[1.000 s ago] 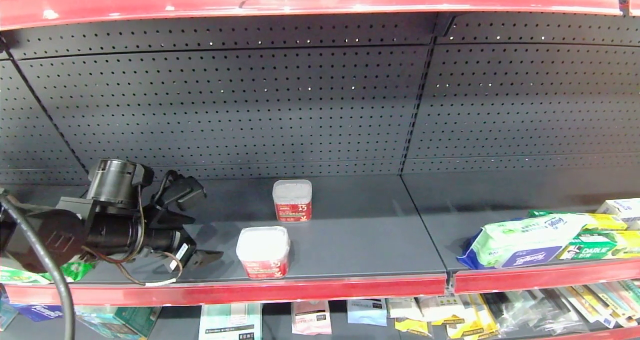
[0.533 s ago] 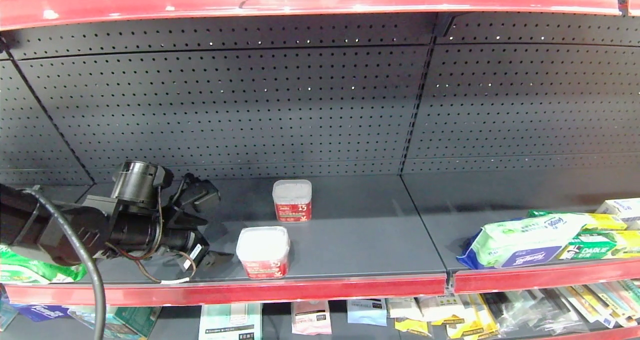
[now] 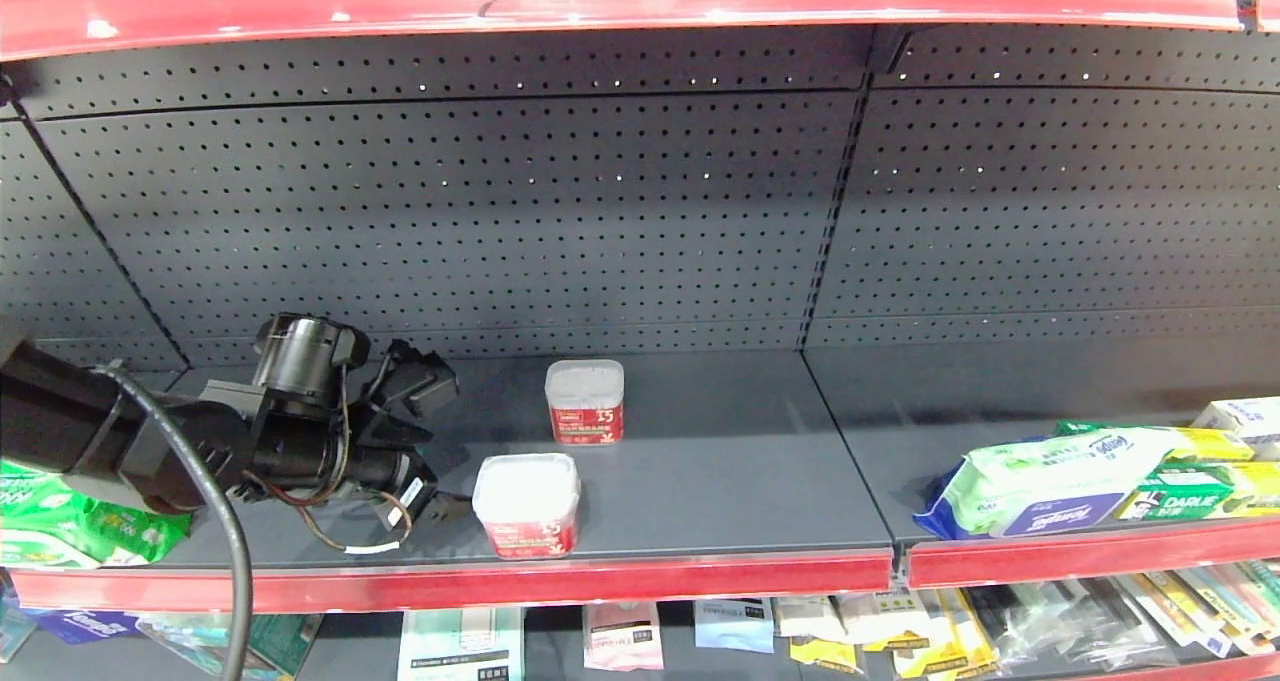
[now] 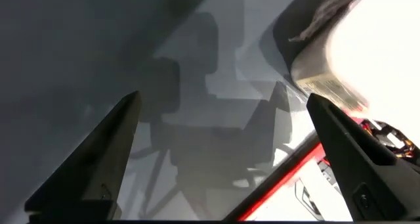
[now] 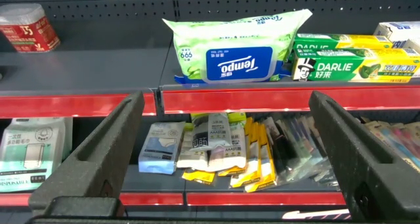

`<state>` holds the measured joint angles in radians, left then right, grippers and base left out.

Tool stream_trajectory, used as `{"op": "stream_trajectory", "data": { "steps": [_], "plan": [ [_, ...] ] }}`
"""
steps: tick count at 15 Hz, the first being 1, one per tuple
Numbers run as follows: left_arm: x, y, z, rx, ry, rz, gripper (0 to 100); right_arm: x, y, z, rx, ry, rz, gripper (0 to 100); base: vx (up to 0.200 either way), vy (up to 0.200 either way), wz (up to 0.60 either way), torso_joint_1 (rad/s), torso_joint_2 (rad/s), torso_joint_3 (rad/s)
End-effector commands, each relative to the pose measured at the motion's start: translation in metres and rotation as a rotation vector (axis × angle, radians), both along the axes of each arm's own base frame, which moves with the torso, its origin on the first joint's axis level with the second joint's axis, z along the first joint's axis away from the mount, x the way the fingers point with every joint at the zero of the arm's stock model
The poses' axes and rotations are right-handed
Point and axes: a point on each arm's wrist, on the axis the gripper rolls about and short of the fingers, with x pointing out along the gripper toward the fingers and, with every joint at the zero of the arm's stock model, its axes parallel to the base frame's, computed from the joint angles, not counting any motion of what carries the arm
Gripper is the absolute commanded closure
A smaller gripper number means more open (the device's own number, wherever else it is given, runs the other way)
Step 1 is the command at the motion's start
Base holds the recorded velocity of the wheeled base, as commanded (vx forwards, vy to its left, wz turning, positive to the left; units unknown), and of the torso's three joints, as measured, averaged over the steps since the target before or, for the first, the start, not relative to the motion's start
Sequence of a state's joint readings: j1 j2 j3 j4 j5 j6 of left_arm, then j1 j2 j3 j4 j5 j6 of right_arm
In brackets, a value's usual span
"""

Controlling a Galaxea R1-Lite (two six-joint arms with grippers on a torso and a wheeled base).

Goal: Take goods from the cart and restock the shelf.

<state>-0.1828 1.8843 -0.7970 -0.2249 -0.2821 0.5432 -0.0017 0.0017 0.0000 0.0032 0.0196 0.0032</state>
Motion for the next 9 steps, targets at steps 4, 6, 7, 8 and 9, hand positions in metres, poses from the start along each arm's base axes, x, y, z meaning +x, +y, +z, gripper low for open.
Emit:
{"op": "stream_trajectory", "data": {
  "steps": [4, 6, 7, 8, 9],
  "plan": [
    [0.0032, -0.0048, -0.0027, 0.004, 0.004, -0.011, 0, 0.0000, 0.0000, 0.0000, 0.000, 0.000, 0.001, 0, 0.000, 0.000, 0.00, 0.000, 0.00, 0.000],
    [0.0048, -0.0055, -0.0022, 0.007, 0.000, -0.009, 0, 0.0000, 0.0000, 0.0000, 0.000, 0.000, 0.001, 0, 0.000, 0.000, 0.00, 0.000, 0.00, 0.000],
    [0.0060, -0.0062, -0.0014, 0.007, -0.005, -0.010, 0, 0.0000, 0.0000, 0.0000, 0.000, 0.000, 0.001, 0, 0.000, 0.000, 0.00, 0.000, 0.00, 0.000],
    [0.0065, -0.0087, -0.0009, 0.008, -0.008, -0.016, 0, 0.0000, 0.0000, 0.0000, 0.000, 0.000, 0.001, 0, 0.000, 0.000, 0.00, 0.000, 0.00, 0.000],
    [0.0067, -0.0093, -0.0005, 0.007, -0.009, -0.018, 0, 0.0000, 0.0000, 0.0000, 0.000, 0.000, 0.001, 0, 0.000, 0.000, 0.00, 0.000, 0.00, 0.000]
  ]
}}
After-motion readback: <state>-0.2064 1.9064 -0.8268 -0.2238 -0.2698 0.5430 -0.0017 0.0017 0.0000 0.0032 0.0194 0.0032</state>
